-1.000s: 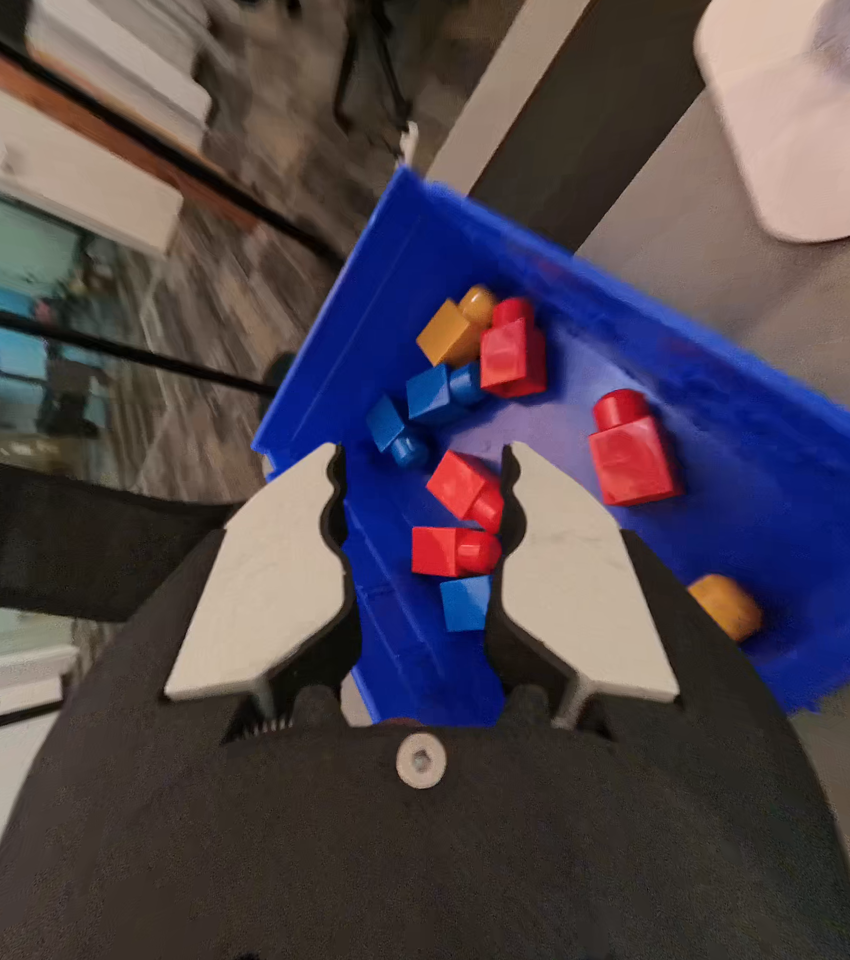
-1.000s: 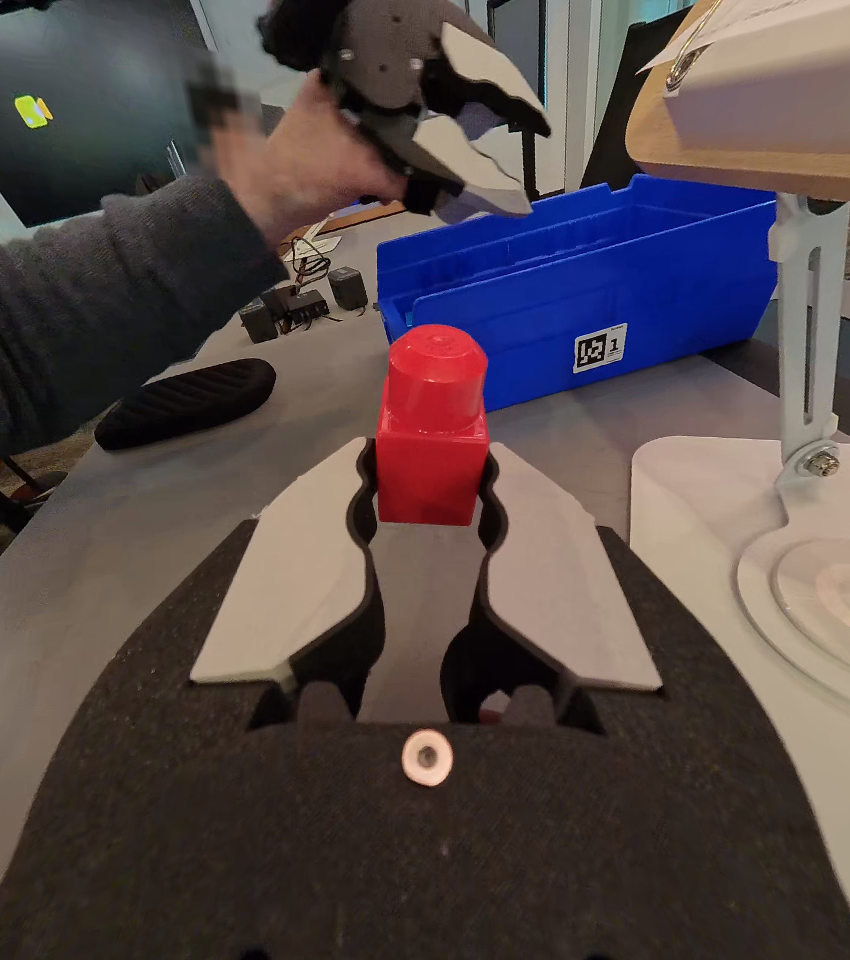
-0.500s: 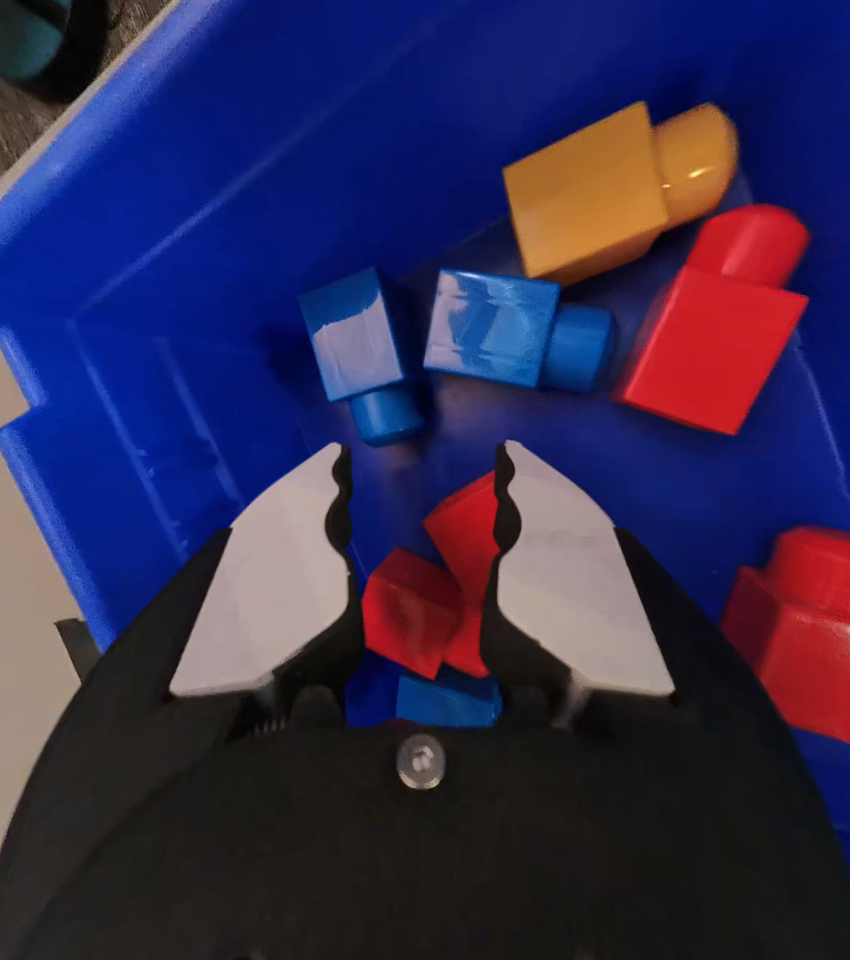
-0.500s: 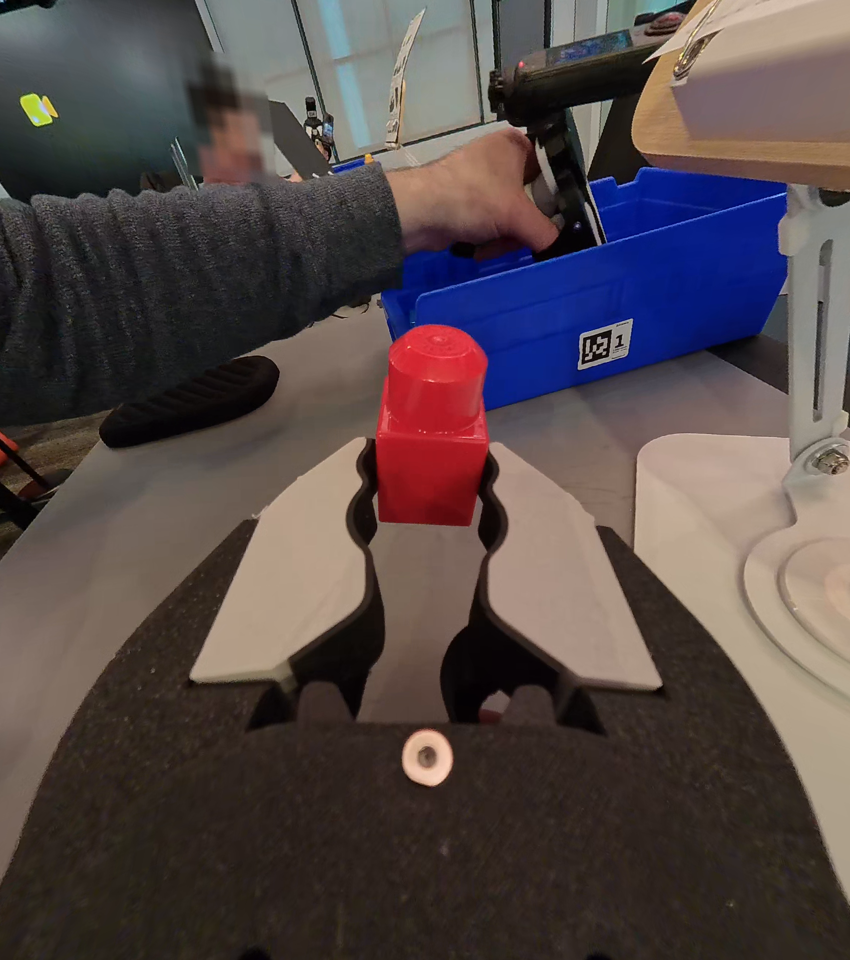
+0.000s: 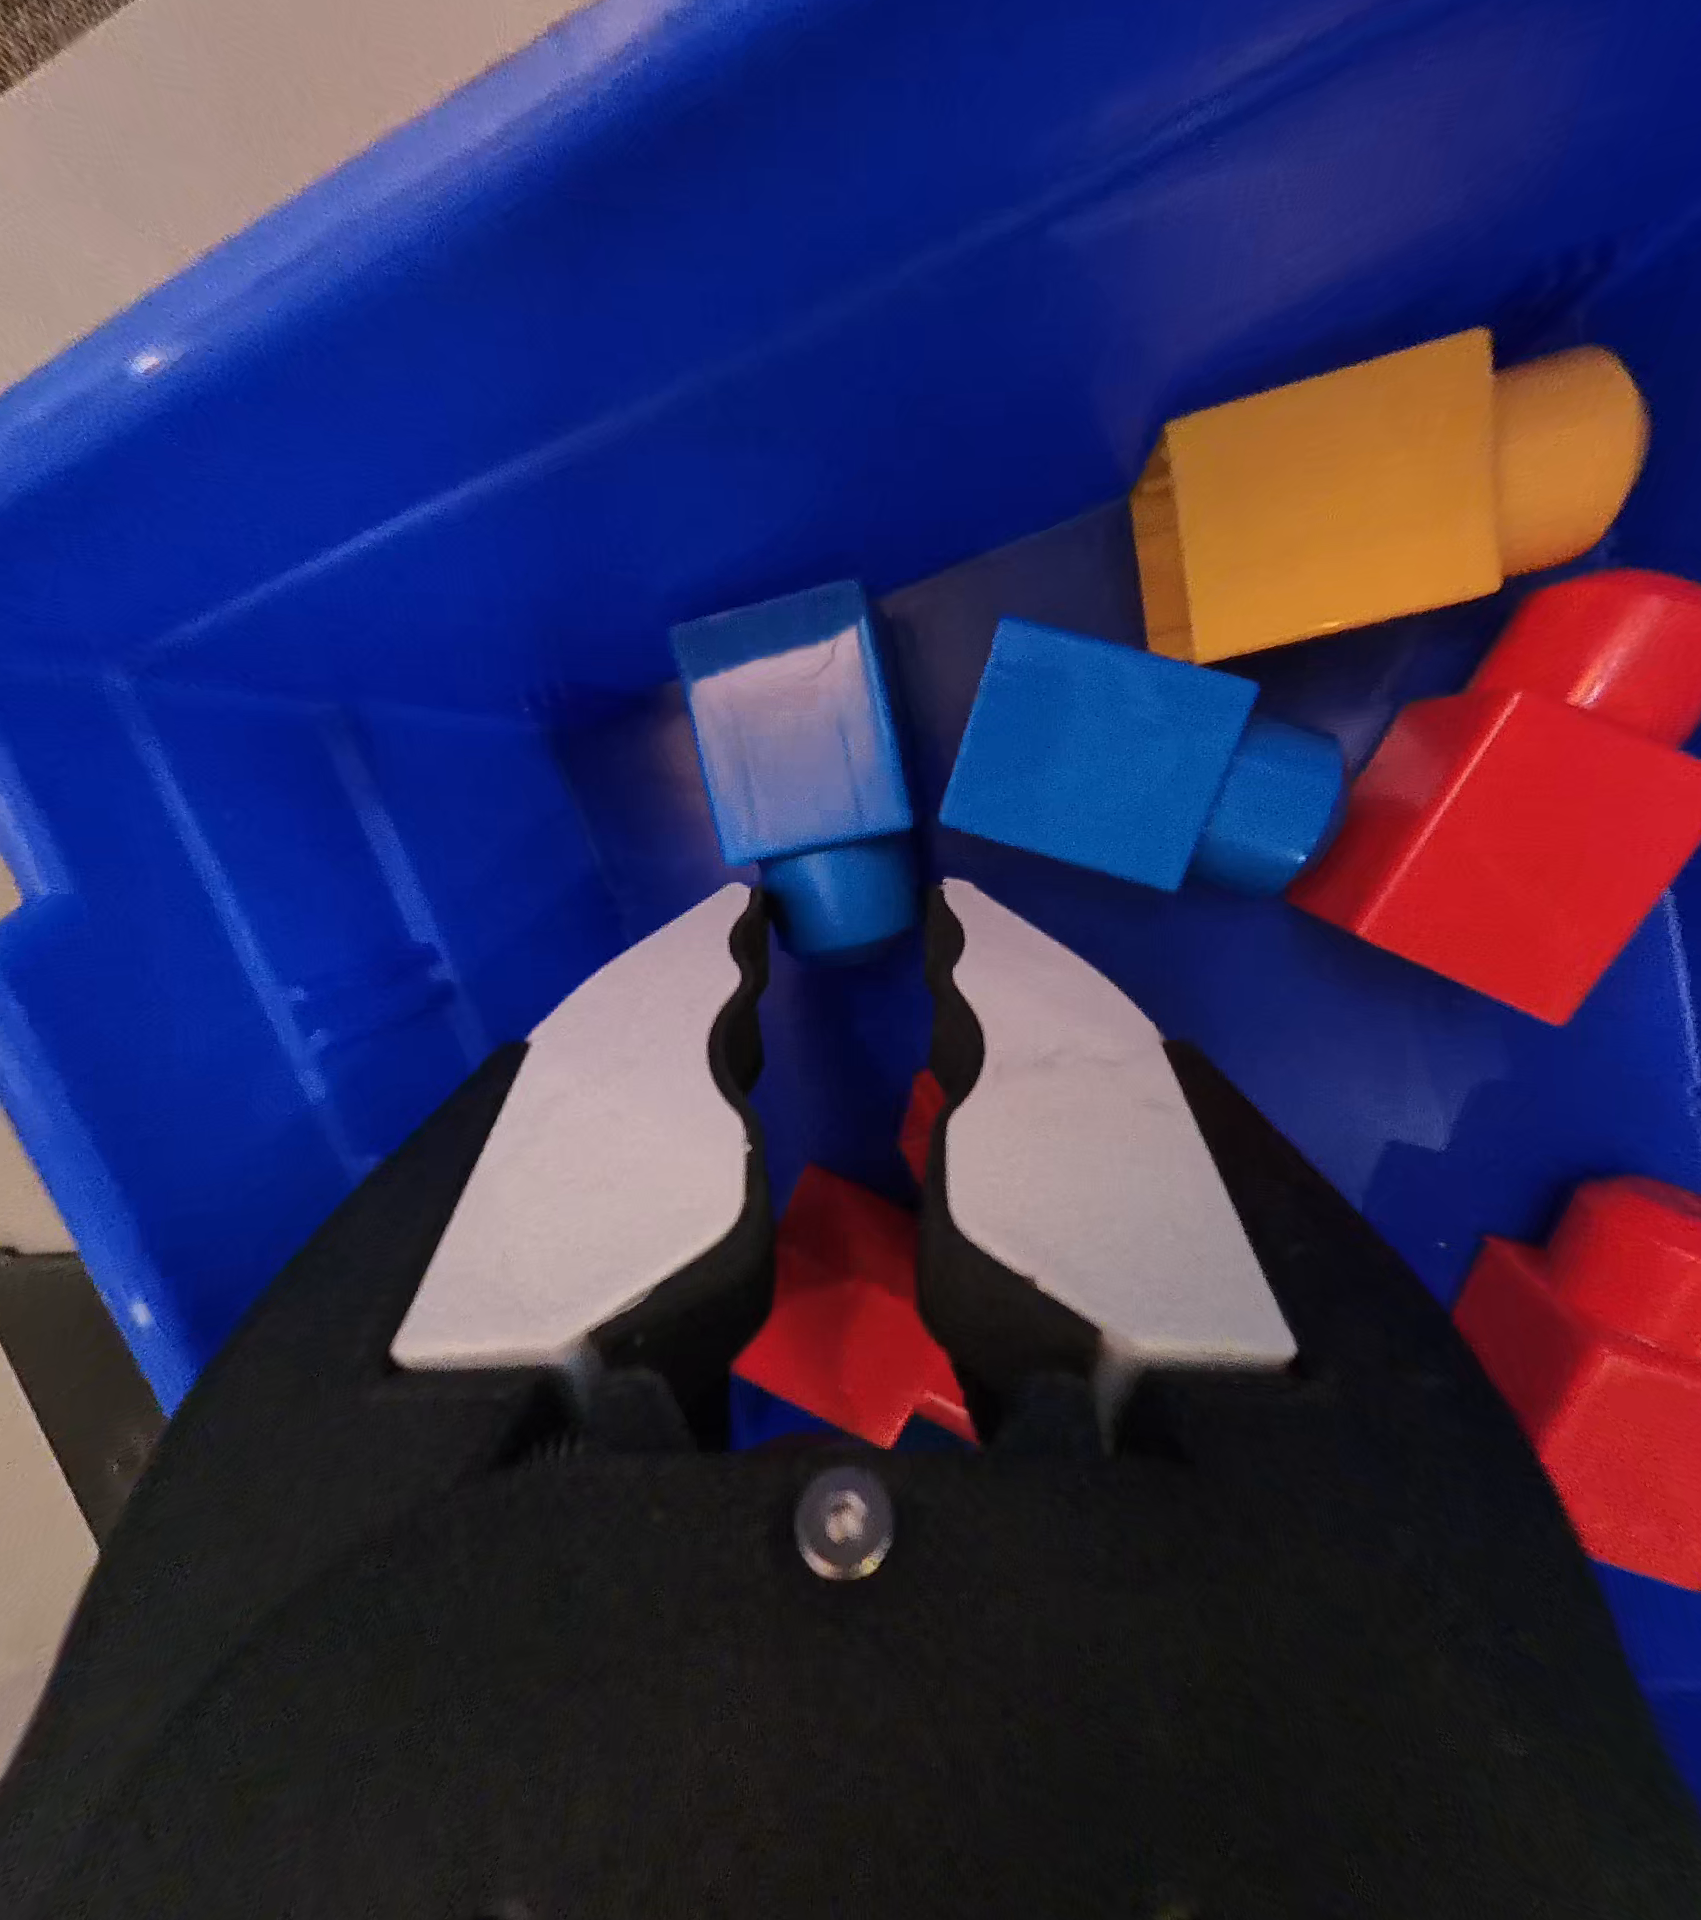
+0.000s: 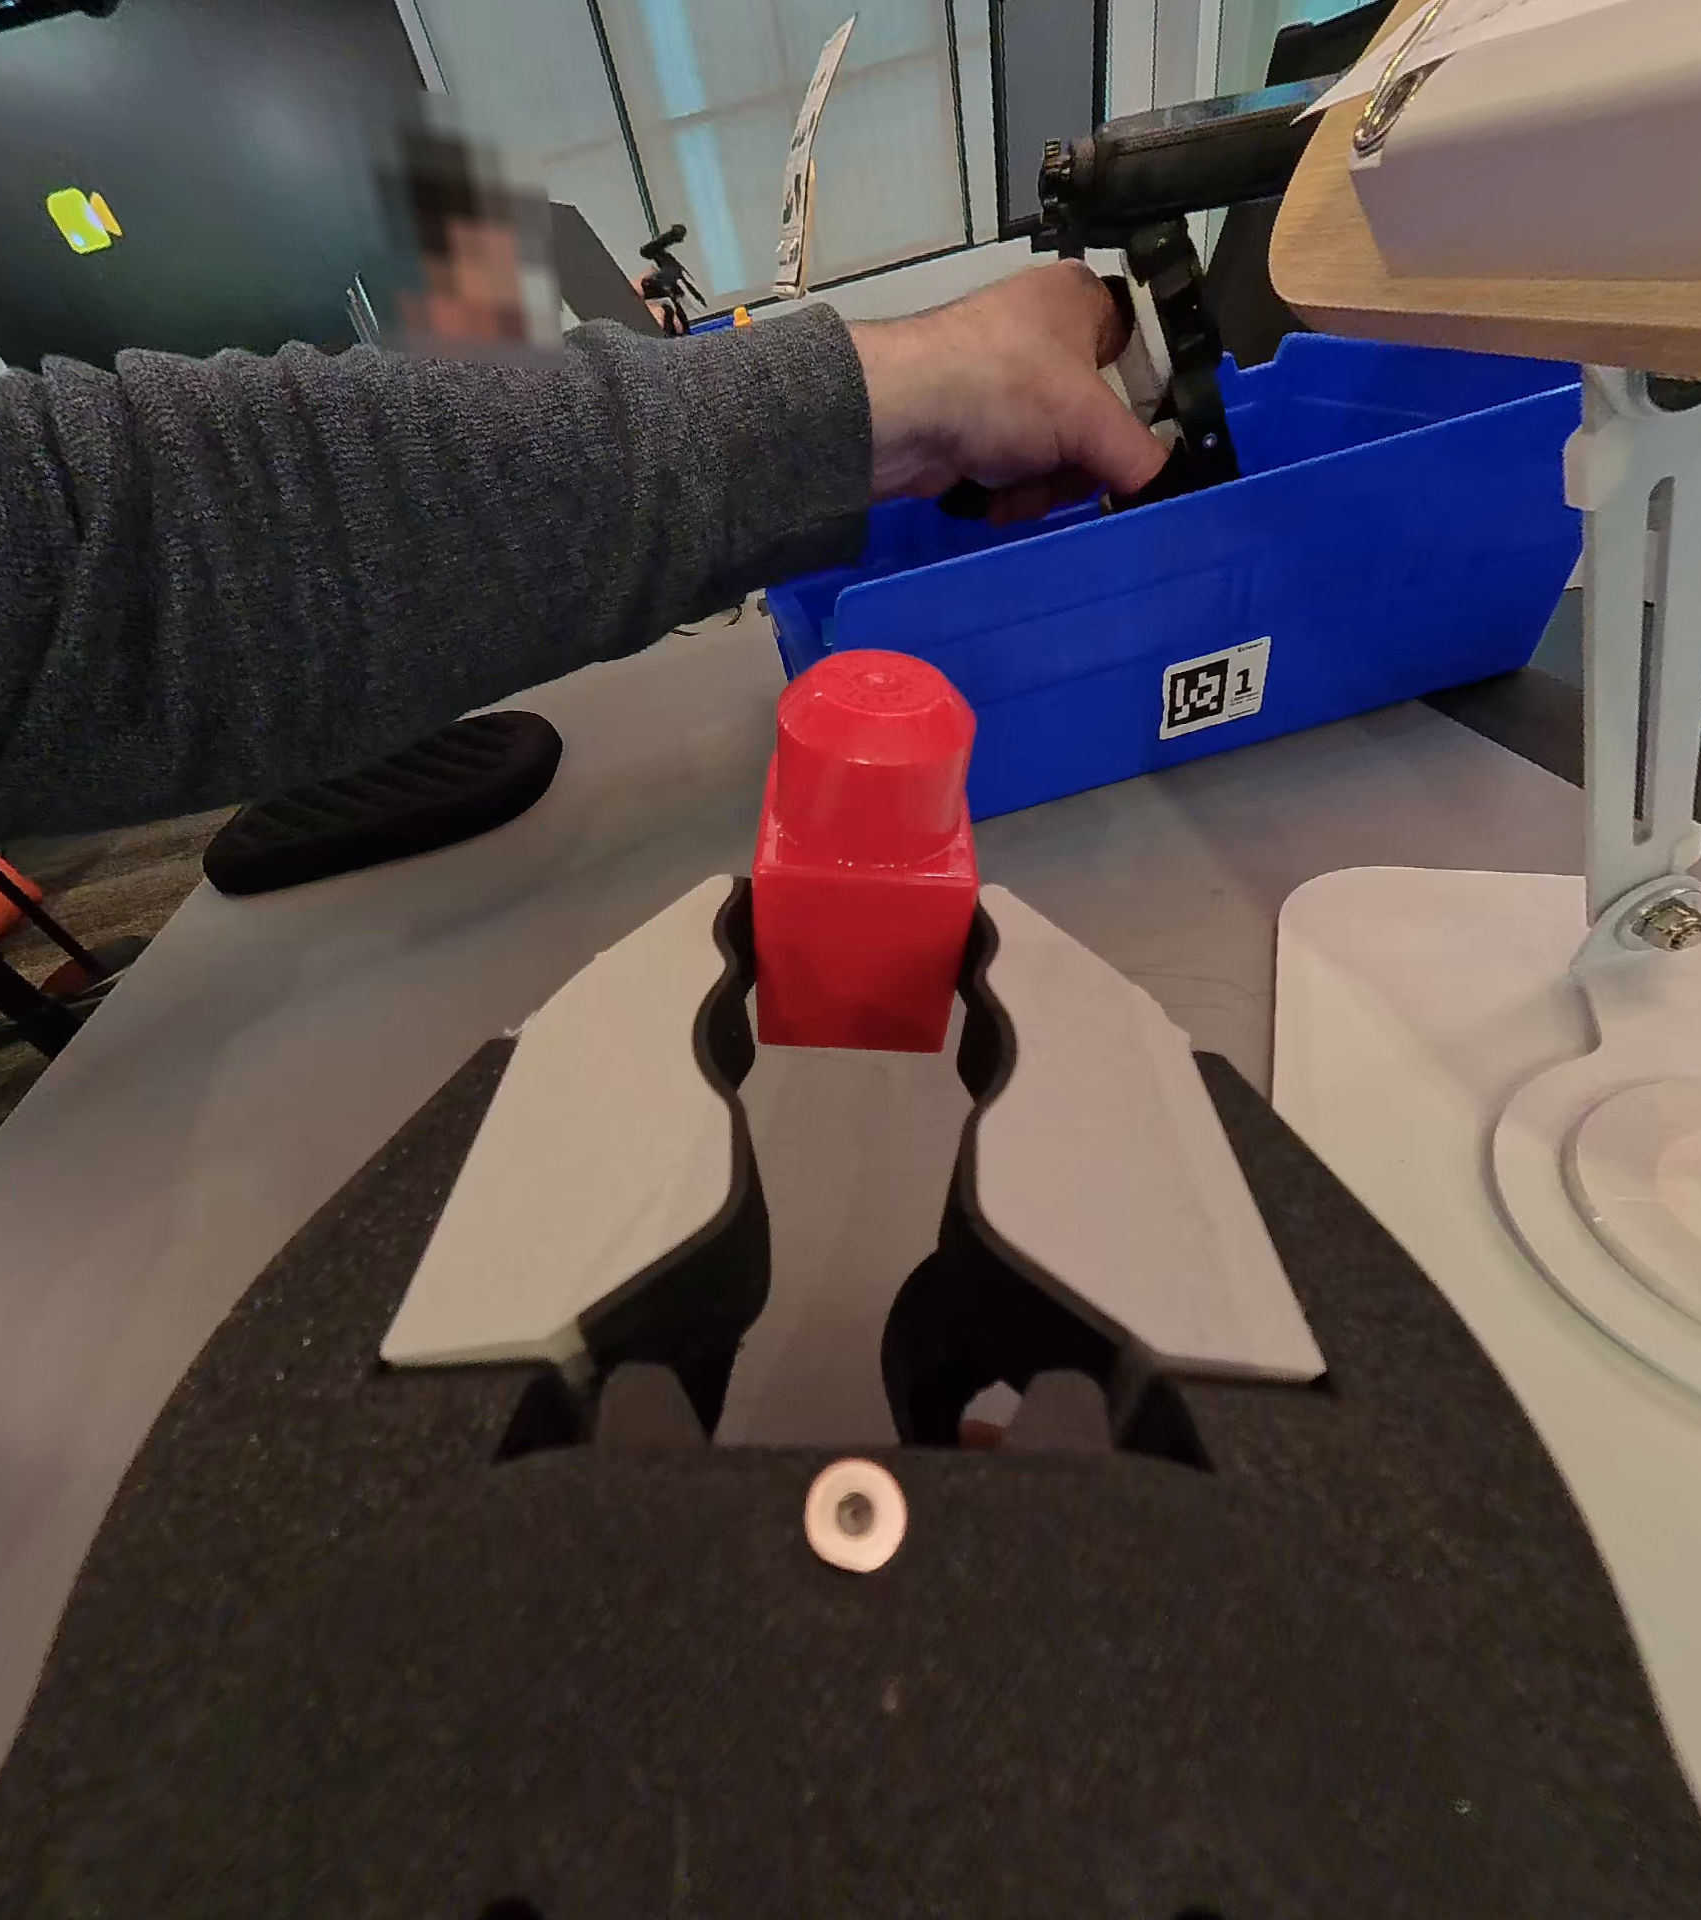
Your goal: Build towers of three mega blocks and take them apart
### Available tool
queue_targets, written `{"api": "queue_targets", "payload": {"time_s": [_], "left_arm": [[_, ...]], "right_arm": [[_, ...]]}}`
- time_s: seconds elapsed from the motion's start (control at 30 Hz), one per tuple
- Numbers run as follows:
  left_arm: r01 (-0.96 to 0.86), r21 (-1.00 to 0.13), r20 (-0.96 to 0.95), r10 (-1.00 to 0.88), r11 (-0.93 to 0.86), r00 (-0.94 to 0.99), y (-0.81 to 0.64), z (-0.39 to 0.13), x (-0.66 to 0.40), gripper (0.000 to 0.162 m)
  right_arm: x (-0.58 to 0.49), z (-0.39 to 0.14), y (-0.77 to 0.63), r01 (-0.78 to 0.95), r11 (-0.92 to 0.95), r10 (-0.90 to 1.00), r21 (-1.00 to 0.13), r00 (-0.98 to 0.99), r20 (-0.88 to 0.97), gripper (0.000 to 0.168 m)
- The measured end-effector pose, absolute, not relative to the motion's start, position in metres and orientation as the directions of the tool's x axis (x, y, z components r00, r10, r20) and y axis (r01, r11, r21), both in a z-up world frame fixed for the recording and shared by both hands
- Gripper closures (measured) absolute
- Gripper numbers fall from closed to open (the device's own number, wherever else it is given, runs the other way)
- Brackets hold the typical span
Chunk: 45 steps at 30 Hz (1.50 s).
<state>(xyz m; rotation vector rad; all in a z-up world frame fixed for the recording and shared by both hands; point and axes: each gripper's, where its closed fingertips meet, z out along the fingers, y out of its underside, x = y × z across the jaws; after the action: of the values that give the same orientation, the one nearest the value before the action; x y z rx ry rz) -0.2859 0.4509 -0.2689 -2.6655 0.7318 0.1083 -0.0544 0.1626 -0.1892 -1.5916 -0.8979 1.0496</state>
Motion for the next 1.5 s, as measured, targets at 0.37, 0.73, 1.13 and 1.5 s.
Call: {"api": "queue_targets", "payload": {"time_s": [0.37, 0.73, 1.13, 1.5], "left_arm": [[-0.625, -0.188, -0.186, -0.597, -0.758, 0.780, 0.417, -0.237, -0.292, 0.134], [-0.633, -0.120, -0.180, -0.610, -0.765, 0.772, 0.430, -0.242, -0.295, 0.132], [-0.652, -0.114, -0.152, -0.635, -0.750, 0.757, 0.429, -0.260, -0.298, 0.127], [-0.734, -0.246, -0.116, -0.733, -0.633, 0.671, 0.394, -0.197, -0.268, 0.128]], "right_arm": [[-0.055, -0.190, 0.162, 0.067, -0.238, 0.916, -0.969, 0.347, -0.201, 0.132], [-0.056, -0.190, 0.161, 0.067, -0.237, 0.917, -0.969, 0.345, -0.200, 0.132], [-0.056, -0.191, 0.162, 0.068, -0.240, 0.917, -0.968, 0.343, -0.203, 0.132], [-0.061, -0.195, 0.157, 0.109, -0.238, 0.930, -0.965, 0.311, -0.194, 0.132]]}}
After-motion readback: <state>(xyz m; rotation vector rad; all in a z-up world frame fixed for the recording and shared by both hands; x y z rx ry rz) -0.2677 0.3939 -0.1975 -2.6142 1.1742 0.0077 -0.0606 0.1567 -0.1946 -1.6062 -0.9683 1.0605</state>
